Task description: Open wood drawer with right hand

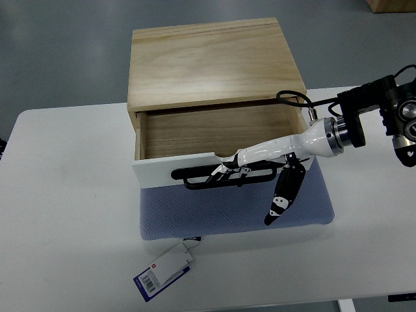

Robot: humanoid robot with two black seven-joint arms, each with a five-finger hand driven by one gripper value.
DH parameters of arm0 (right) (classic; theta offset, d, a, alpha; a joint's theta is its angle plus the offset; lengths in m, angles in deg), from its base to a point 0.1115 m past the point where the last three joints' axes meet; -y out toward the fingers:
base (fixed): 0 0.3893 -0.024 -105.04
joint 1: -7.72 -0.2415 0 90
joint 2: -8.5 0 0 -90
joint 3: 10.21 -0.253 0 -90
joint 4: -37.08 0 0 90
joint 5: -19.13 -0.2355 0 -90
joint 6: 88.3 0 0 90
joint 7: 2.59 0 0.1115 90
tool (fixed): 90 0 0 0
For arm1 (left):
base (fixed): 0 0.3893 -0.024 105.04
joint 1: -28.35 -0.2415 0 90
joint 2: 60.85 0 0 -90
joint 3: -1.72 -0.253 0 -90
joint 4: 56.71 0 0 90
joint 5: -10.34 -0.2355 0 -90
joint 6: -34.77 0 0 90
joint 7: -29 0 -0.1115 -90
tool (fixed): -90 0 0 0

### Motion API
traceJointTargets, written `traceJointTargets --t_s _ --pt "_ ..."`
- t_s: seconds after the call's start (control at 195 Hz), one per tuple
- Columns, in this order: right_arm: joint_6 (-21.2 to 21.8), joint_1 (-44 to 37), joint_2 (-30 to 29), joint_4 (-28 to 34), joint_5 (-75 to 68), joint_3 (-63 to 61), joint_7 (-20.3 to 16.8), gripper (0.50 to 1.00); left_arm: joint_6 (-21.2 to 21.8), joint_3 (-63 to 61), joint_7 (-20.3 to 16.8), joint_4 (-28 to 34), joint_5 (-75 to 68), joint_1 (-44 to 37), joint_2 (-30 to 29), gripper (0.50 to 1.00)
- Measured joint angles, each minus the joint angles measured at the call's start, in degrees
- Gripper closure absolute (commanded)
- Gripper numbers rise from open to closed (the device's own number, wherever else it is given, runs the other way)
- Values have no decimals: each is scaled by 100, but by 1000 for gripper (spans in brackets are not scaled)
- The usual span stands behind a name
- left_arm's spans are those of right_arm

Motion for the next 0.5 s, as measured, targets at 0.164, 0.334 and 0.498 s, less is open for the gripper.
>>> traceJointTargets --t_s 0.164,0.334,0.498 --pt "1 -51 46 -2 1 -35 5 550 0 0 0 0 0 0 0 500" --pt "1 -70 64 -10 1 -75 5 550 0 0 0 0 0 0 0 500" --pt "1 -70 65 -12 1 -82 5 550 0 0 0 0 -1 0 0 500"
